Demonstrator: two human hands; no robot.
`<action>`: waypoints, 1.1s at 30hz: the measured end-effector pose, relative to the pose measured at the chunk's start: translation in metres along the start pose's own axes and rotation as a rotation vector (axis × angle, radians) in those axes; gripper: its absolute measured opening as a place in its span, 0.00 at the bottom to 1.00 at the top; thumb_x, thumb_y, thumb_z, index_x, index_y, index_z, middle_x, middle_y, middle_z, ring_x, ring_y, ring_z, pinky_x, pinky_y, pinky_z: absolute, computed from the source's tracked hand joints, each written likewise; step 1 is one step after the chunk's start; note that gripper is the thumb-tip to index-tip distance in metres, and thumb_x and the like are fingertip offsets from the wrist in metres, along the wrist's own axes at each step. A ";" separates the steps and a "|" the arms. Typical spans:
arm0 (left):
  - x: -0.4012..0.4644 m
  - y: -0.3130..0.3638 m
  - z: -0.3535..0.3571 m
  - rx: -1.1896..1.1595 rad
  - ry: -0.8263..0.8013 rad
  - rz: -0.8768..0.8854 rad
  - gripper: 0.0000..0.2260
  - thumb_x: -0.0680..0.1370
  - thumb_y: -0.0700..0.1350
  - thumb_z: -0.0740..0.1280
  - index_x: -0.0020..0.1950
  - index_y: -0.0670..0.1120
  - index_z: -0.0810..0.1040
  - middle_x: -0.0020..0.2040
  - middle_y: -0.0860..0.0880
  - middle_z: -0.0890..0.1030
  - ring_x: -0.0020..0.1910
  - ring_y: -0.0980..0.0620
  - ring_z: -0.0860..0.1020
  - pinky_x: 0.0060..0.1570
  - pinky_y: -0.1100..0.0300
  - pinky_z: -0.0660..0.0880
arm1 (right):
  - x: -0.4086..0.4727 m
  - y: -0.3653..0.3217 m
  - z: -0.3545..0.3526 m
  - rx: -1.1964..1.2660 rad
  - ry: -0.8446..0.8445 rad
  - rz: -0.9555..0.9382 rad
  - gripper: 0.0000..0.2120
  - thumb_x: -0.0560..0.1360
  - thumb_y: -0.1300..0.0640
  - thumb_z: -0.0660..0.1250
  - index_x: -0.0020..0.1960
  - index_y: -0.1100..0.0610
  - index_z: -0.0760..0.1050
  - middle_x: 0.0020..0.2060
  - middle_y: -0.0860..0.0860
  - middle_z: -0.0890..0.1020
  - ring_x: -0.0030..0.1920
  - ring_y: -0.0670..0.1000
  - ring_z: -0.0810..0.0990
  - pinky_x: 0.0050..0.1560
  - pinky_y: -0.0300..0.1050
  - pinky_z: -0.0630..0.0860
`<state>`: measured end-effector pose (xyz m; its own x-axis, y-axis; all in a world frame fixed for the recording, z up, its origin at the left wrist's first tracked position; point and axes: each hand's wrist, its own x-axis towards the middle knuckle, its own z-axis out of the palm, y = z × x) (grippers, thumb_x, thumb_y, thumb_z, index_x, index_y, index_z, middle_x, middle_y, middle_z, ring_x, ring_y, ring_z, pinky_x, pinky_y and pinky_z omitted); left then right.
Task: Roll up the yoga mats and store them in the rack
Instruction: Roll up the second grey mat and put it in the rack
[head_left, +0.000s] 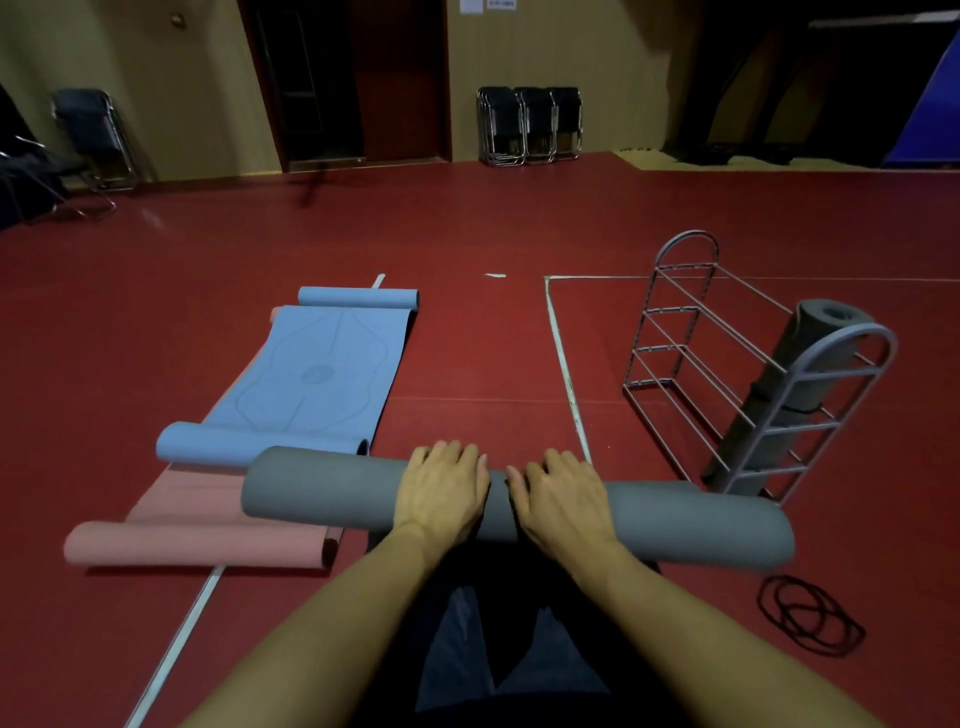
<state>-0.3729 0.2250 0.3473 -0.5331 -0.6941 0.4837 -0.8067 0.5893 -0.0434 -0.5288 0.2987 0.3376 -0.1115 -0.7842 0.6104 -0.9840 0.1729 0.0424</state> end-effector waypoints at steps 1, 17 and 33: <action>0.005 0.001 0.001 0.008 0.014 -0.023 0.16 0.82 0.50 0.54 0.41 0.48 0.77 0.40 0.46 0.77 0.40 0.44 0.75 0.40 0.48 0.71 | -0.002 -0.001 -0.002 0.007 -0.008 -0.006 0.20 0.80 0.44 0.58 0.38 0.56 0.77 0.32 0.54 0.78 0.33 0.57 0.77 0.35 0.50 0.72; 0.008 -0.007 -0.004 -0.081 0.037 -0.007 0.16 0.81 0.54 0.57 0.37 0.48 0.73 0.33 0.49 0.77 0.33 0.45 0.76 0.38 0.51 0.73 | 0.020 0.001 0.012 -0.021 -0.057 0.110 0.16 0.80 0.48 0.64 0.38 0.55 0.80 0.37 0.54 0.77 0.39 0.57 0.77 0.38 0.53 0.73; 0.034 -0.013 0.000 -0.050 -0.329 -0.039 0.25 0.84 0.62 0.48 0.68 0.49 0.76 0.62 0.47 0.75 0.61 0.45 0.70 0.60 0.51 0.69 | 0.037 0.020 0.002 0.120 -0.266 0.016 0.20 0.82 0.38 0.54 0.45 0.54 0.72 0.39 0.55 0.84 0.41 0.60 0.83 0.45 0.52 0.72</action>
<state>-0.3807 0.1938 0.3645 -0.5624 -0.8079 0.1760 -0.8189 0.5737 0.0163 -0.5525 0.2720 0.3598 -0.1443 -0.9135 0.3803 -0.9894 0.1275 -0.0693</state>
